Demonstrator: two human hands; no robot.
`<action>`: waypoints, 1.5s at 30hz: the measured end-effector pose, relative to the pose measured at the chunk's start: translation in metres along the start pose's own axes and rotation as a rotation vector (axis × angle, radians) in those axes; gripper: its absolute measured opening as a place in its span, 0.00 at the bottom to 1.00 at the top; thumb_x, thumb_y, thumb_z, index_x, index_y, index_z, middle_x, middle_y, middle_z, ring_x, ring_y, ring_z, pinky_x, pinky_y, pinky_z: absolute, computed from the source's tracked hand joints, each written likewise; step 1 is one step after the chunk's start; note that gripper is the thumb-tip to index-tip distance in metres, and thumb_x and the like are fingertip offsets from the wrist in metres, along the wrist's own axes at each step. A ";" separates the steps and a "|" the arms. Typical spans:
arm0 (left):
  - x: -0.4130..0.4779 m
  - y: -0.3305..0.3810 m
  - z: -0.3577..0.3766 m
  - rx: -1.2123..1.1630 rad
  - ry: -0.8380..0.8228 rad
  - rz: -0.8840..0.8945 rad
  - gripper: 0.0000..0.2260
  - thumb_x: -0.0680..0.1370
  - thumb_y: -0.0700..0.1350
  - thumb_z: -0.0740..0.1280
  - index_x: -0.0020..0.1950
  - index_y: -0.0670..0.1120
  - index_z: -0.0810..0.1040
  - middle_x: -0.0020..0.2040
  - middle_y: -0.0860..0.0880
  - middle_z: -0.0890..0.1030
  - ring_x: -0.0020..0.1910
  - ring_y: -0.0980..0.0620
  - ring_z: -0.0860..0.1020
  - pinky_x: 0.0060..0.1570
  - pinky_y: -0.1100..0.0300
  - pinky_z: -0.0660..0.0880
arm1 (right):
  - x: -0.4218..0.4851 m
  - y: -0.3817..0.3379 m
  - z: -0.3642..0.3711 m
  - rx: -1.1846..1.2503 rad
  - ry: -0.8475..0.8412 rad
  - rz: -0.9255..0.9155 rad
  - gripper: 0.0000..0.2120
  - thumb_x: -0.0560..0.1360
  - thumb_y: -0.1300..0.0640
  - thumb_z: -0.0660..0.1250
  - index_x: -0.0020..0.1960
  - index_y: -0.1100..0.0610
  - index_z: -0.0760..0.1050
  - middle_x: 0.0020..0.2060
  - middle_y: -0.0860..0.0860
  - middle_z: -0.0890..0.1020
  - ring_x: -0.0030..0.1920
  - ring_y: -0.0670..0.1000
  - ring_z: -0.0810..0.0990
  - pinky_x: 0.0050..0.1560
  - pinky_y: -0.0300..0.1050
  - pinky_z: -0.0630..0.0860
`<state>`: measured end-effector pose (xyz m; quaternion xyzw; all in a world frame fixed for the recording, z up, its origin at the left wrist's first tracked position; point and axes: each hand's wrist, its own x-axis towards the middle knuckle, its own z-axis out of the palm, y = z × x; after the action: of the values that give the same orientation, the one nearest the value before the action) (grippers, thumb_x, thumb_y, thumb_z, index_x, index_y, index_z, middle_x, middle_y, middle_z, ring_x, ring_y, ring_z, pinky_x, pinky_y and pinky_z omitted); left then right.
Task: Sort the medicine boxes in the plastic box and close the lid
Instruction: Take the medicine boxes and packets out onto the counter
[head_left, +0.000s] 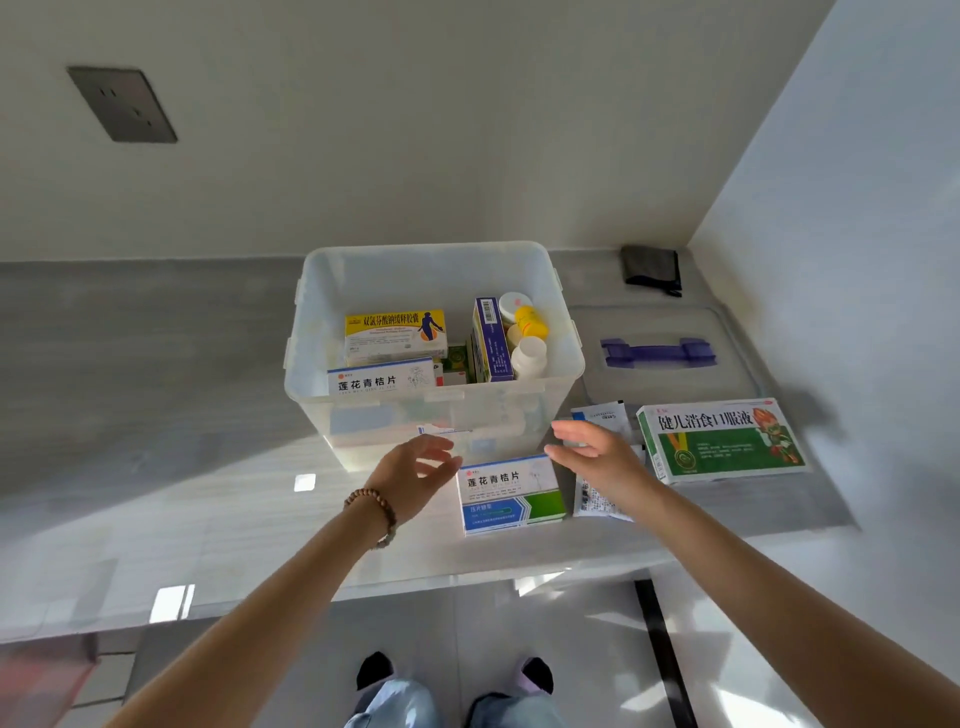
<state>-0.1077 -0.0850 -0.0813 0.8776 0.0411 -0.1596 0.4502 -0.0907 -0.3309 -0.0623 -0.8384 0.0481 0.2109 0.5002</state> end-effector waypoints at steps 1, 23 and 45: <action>-0.008 0.010 -0.012 0.027 -0.024 0.071 0.14 0.75 0.50 0.65 0.58 0.48 0.75 0.54 0.51 0.80 0.48 0.56 0.77 0.48 0.64 0.74 | -0.006 -0.015 -0.008 -0.010 -0.076 -0.032 0.20 0.75 0.53 0.67 0.66 0.52 0.71 0.63 0.48 0.75 0.55 0.39 0.76 0.50 0.26 0.71; 0.027 -0.002 -0.120 -0.008 0.432 0.077 0.35 0.74 0.58 0.63 0.75 0.50 0.50 0.75 0.49 0.57 0.72 0.50 0.59 0.67 0.55 0.60 | 0.112 -0.144 0.072 -0.249 -0.266 -0.070 0.28 0.74 0.50 0.69 0.70 0.56 0.66 0.66 0.53 0.73 0.62 0.51 0.72 0.56 0.38 0.67; 0.028 0.000 -0.117 -0.015 0.477 0.104 0.34 0.74 0.56 0.64 0.75 0.53 0.50 0.73 0.48 0.59 0.70 0.49 0.63 0.62 0.54 0.66 | 0.128 -0.126 0.083 -0.387 -0.294 -0.251 0.10 0.71 0.60 0.72 0.47 0.55 0.71 0.60 0.53 0.76 0.63 0.57 0.74 0.58 0.45 0.75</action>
<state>-0.0531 0.0070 -0.0265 0.8879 0.1025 0.0760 0.4420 0.0364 -0.1804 -0.0451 -0.8783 -0.1704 0.2722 0.3543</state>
